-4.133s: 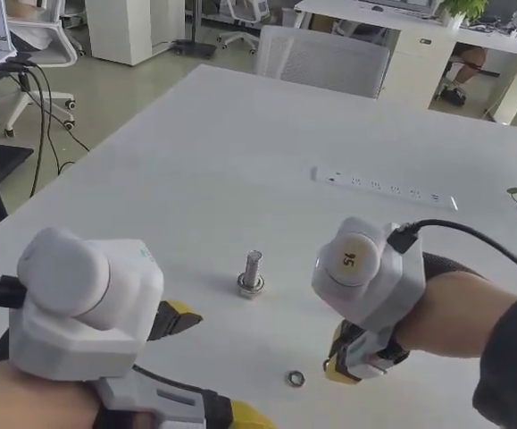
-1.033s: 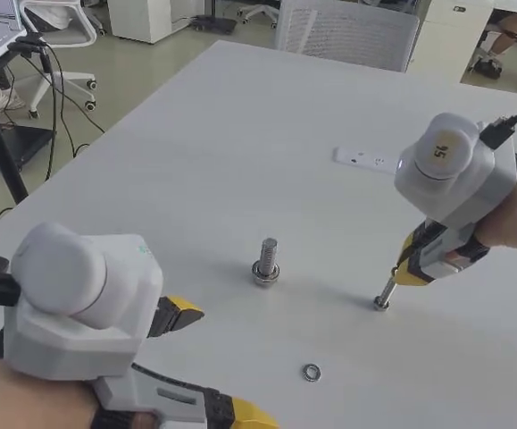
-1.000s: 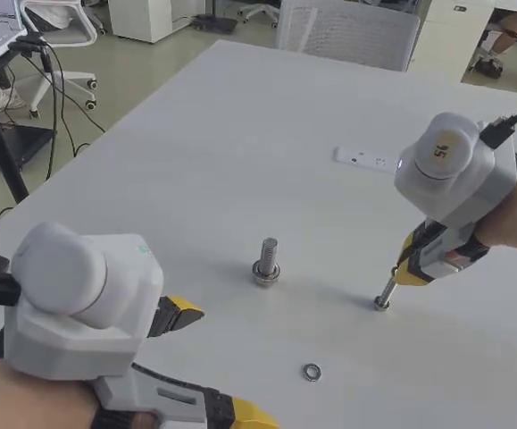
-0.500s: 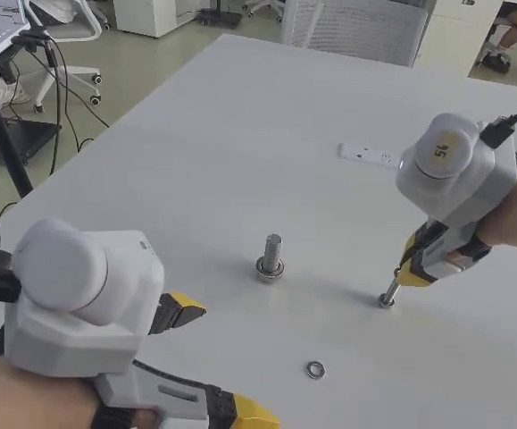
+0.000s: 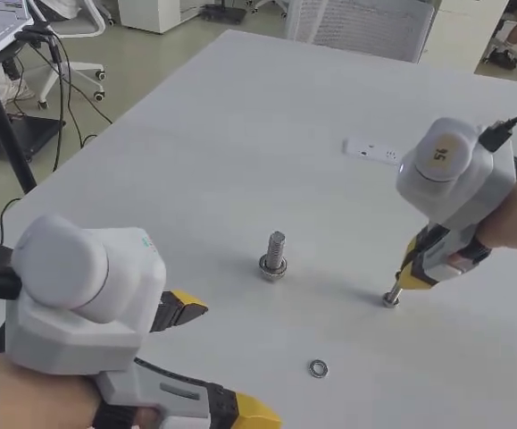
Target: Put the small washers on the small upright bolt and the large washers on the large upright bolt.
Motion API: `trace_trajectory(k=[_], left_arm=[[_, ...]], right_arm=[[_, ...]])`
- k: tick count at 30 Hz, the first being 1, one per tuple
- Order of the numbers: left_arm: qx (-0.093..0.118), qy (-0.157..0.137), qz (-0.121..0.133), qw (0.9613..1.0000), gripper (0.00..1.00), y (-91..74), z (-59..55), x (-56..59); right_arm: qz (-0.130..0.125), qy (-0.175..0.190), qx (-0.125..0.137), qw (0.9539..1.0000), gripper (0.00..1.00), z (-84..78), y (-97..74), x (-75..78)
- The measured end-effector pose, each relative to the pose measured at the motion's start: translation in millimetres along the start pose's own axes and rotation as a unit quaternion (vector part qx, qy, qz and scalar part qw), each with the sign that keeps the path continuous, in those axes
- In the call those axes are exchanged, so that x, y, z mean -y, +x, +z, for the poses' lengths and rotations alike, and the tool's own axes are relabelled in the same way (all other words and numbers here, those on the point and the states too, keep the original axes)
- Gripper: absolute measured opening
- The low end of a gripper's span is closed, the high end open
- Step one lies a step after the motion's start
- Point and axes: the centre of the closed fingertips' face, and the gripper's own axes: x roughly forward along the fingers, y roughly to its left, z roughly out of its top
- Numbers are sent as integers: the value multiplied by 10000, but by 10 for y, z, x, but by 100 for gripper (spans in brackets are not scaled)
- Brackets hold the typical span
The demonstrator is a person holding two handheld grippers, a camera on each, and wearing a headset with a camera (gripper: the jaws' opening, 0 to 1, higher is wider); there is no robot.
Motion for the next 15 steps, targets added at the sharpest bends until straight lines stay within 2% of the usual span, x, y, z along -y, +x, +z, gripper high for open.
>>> trace_trajectory(k=[15], left_arm=[[-15,-18,-8,10000,82,-1,-22,9]], right_arm=[[165,65,-54,9998,13,-44,212,-37]])
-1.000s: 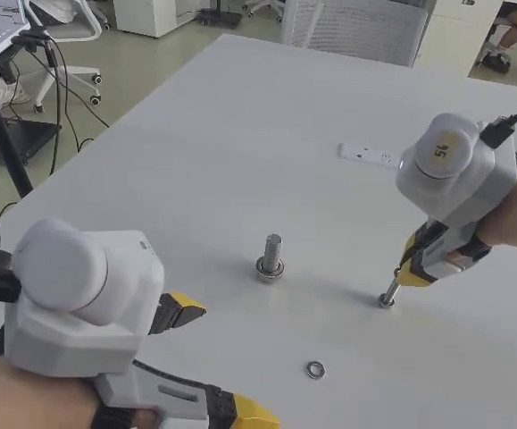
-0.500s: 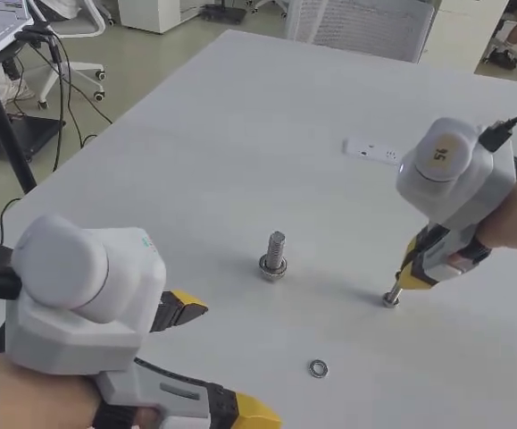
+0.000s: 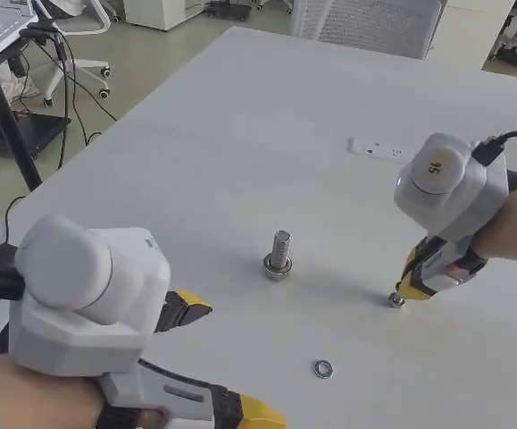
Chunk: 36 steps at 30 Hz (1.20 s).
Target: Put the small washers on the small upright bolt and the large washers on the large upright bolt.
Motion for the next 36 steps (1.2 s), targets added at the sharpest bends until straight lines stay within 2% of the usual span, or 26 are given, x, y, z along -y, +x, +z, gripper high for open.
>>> trace_trajectory(k=[13,25,36], left_arm=[[-28,0,-5,10000,82,-6,-11,3],[-22,-12,-5,10000,82,-7,-5,-9],[-18,1,-16,10000,82,-6,-1,-4]], right_arm=[[70,18,-19,10000,13,-20,126,-31],[64,36,27,10000,14,8,107,-32],[-18,155,114,9998,22,-1,58,-16]])
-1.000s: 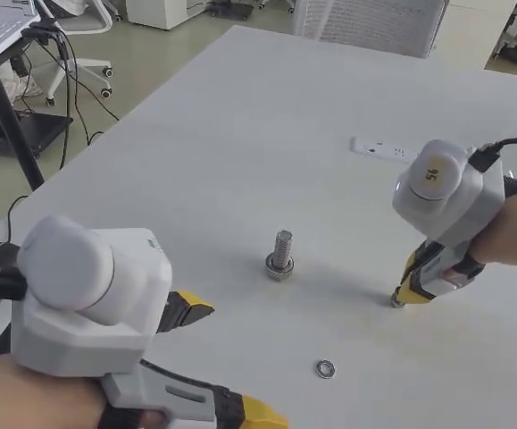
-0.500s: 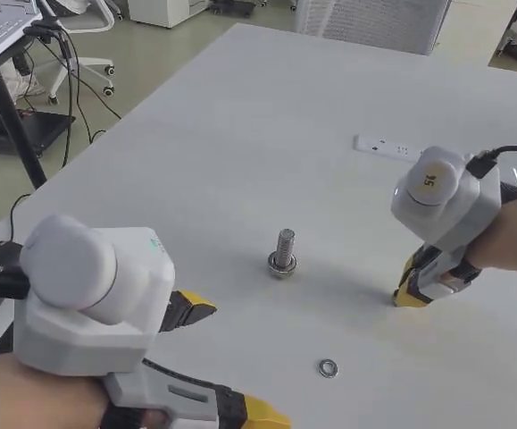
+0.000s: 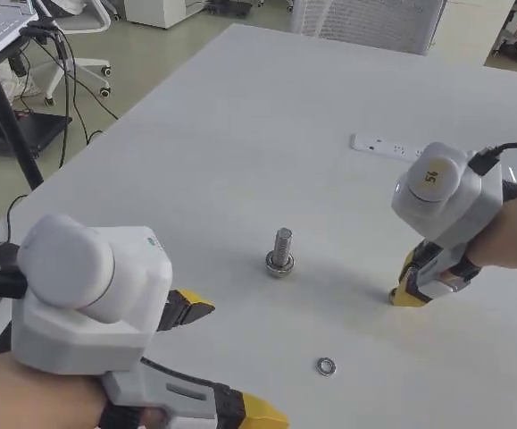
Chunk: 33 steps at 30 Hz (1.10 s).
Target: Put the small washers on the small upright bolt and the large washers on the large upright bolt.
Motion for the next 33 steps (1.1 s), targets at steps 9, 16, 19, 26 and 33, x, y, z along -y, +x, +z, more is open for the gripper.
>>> trace_trajectory(k=[9,16,19,26,33], left_arm=[[-4,29,-14,10000,82,2,5,12],[-6,59,-28,10000,82,7,9,23],[-1,65,-31,10000,82,8,13,26],[13,88,-44,10000,82,6,22,32],[23,118,-75,9999,82,9,33,49]], right_arm=[[-59,187,112,9997,30,-113,-66,-13],[-116,337,170,9992,31,-220,-118,-47],[-129,417,181,9989,31,-270,-141,-70],[-144,512,165,9984,32,-368,-179,-142],[-147,582,173,9980,32,-435,-218,-226]])
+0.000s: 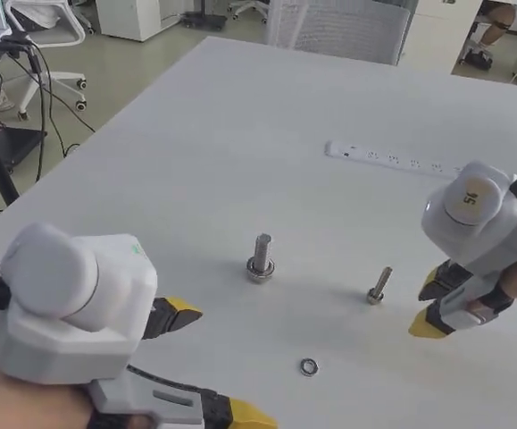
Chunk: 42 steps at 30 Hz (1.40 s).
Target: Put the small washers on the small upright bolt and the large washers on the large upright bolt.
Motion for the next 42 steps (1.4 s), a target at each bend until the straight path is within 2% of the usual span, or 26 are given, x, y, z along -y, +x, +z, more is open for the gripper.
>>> trace_trajectory(k=[16,26,42], left_arm=[[16,93,-40,9999,82,3,16,18],[48,136,-21,9999,82,-3,33,25],[73,170,-2,9998,82,1,60,26]], right_arm=[[172,-77,49,9998,32,30,35,-411],[409,-444,146,9981,32,289,121,-695],[603,-1015,177,9929,29,696,250,-911]])
